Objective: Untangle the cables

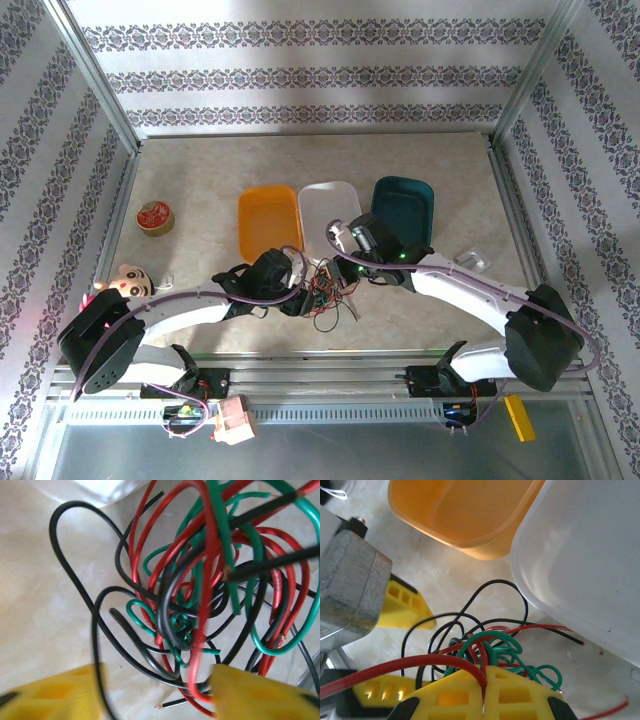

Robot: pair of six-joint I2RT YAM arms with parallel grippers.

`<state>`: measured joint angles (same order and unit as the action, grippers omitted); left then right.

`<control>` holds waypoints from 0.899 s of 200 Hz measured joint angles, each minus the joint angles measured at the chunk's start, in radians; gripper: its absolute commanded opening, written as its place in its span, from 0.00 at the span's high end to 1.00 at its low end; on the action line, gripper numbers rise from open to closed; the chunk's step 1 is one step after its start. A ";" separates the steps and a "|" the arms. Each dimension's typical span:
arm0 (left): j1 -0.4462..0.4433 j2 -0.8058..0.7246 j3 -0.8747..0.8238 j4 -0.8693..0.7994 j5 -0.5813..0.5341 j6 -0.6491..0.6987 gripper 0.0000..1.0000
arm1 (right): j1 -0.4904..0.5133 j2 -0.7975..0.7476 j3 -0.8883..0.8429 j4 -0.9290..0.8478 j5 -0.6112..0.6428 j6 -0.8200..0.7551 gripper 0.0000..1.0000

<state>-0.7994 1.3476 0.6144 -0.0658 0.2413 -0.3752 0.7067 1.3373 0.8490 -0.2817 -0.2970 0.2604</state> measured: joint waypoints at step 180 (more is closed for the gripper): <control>-0.021 0.040 -0.013 0.074 -0.043 0.031 1.00 | -0.050 -0.045 -0.040 0.117 -0.021 0.127 0.76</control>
<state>-0.8204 1.3872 0.6014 0.0078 0.1978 -0.3439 0.6563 1.2922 0.8093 -0.1646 -0.3183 0.3874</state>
